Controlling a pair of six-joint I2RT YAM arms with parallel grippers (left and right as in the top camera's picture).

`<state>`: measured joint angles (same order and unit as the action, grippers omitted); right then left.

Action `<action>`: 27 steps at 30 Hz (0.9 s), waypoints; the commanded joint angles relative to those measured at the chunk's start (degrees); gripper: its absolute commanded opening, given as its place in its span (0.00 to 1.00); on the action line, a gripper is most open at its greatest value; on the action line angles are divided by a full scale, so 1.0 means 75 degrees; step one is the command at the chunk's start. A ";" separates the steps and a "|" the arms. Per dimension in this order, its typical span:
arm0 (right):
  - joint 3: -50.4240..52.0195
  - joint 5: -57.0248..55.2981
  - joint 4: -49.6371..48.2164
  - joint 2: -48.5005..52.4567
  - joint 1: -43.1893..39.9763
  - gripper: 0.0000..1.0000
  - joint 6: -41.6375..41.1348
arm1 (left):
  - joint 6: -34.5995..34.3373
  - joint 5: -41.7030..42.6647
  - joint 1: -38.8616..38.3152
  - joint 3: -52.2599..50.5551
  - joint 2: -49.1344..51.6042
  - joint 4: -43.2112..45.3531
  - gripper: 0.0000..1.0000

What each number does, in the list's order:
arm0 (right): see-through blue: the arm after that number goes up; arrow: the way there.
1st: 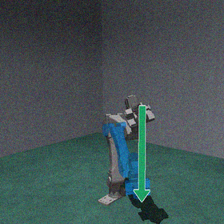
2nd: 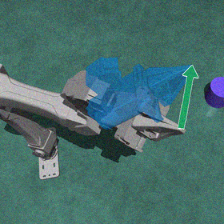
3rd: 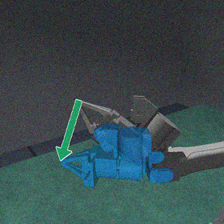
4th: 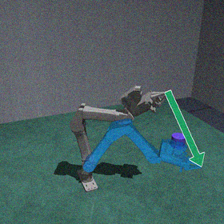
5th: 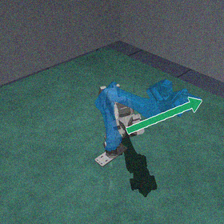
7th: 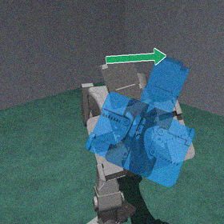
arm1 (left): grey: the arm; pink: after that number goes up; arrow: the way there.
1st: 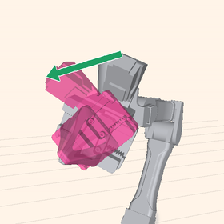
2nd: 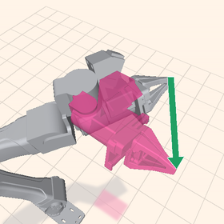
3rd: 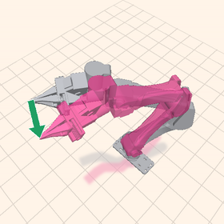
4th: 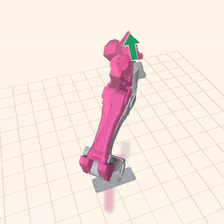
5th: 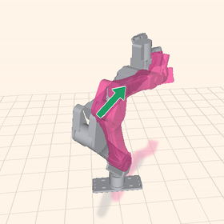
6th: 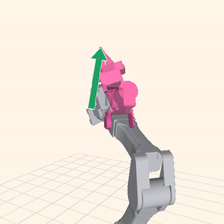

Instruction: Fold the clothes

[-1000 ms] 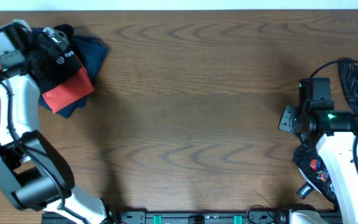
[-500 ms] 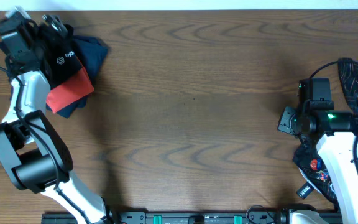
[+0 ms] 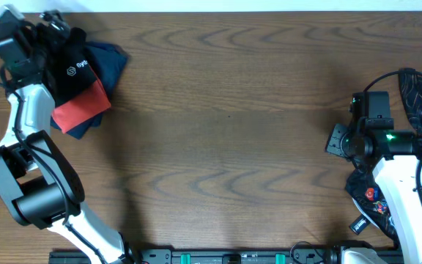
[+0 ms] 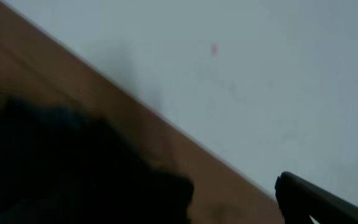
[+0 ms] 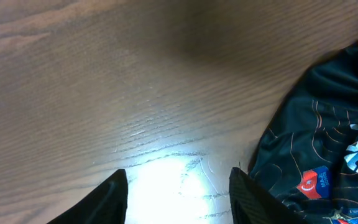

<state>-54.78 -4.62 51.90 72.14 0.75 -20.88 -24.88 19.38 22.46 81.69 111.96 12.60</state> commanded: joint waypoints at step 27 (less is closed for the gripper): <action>-0.0122 0.0912 -0.1737 0.0035 -0.0050 0.92 0.1195 | 0.3261 -0.0428 -0.4304 0.0131 -0.0845 -0.5998 0.98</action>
<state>-54.81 -0.45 39.92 72.27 0.75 -15.14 -2.68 19.11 -8.80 81.78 110.41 -30.30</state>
